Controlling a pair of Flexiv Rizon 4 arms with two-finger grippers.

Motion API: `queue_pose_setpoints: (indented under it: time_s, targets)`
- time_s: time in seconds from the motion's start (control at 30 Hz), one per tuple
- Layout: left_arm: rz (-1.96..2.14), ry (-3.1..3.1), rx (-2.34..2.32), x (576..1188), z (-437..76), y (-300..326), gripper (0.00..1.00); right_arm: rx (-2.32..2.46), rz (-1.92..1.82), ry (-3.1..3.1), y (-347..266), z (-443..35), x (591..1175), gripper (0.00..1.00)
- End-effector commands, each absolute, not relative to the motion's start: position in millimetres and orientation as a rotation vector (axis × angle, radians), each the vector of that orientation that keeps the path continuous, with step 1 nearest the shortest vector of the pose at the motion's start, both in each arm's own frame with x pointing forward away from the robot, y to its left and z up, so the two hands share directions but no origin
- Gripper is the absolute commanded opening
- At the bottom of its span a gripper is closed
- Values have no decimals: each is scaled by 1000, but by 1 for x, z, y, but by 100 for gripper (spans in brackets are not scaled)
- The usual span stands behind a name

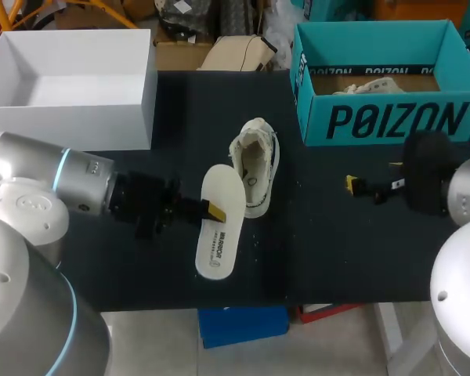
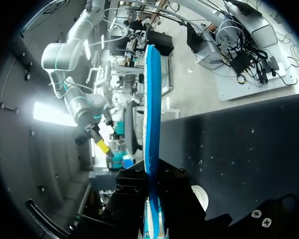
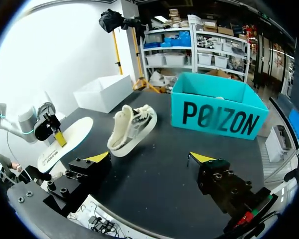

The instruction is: Take the shoe out of the shoebox, open the shoe tongue, remove and reinsert the insole, then place the shoe into the shoebox

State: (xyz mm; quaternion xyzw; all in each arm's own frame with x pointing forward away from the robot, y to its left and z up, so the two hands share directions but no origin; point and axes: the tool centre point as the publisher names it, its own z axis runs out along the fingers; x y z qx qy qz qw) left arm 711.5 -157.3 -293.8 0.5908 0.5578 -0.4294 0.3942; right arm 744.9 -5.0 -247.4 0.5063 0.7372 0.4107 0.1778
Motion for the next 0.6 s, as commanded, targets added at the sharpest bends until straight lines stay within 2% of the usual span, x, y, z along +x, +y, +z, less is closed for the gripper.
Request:
queue_pose_setpoints:
  time_s: [0.03, 0.4, 0.6]
  targets:
    - [-1089, 1424, 1518, 713, -291, -158, 0, 1395, 1283, 2192, -11, -243, 744, 100]
    - [-1155, 1473, 1517, 707, -295, -158, 0, 1395, 1283, 2192, -11, -243, 744, 100]
    - [-1023, 1632, 1578, 707, -301, -149, 0, 1395, 1283, 2192, -11, -243, 744, 100]
